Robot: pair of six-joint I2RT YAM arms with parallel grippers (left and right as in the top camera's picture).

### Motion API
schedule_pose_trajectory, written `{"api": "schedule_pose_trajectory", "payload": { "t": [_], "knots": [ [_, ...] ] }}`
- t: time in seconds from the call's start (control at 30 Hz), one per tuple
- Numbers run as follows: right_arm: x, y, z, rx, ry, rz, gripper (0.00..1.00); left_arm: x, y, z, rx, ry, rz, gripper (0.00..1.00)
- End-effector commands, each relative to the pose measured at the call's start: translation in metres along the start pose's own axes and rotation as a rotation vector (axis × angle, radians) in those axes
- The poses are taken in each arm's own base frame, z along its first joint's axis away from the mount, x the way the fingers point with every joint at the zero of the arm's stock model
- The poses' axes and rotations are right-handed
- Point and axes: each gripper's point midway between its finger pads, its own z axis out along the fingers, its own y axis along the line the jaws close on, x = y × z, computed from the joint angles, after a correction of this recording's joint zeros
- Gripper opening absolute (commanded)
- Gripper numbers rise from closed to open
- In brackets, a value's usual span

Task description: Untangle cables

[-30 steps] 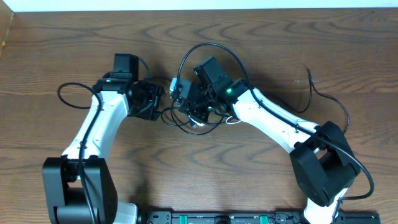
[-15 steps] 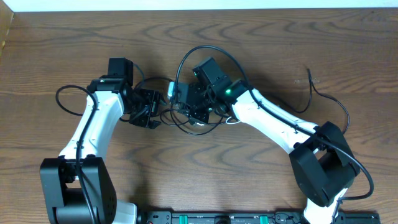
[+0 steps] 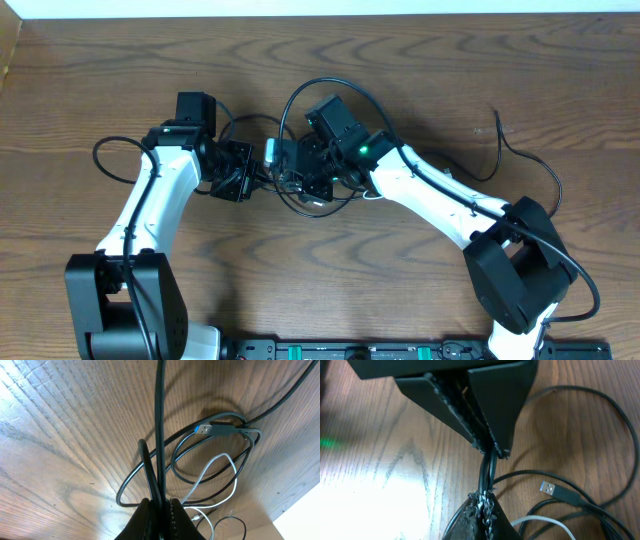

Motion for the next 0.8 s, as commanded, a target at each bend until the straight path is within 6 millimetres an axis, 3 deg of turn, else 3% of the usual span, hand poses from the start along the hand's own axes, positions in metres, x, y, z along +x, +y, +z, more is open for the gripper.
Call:
{"api": "schedule_pose_trajectory", "payload": {
  "t": [0.0,0.5,0.77],
  "knots": [
    [-0.012,0.004,-0.004,-0.018,-0.034,-0.03,0.01,-0.002,0.0,0.004,-0.005,0.004,0.007,0.08],
    [0.012,0.019,-0.007,-0.084,0.053,-0.011,0.01,-0.039,-0.001,-0.012,0.053,-0.037,-0.087,0.08],
    [0.023,0.027,-0.008,-0.116,0.093,-0.024,0.01,-0.049,0.0,-0.018,0.074,-0.034,-0.124,0.08]
  ]
}}
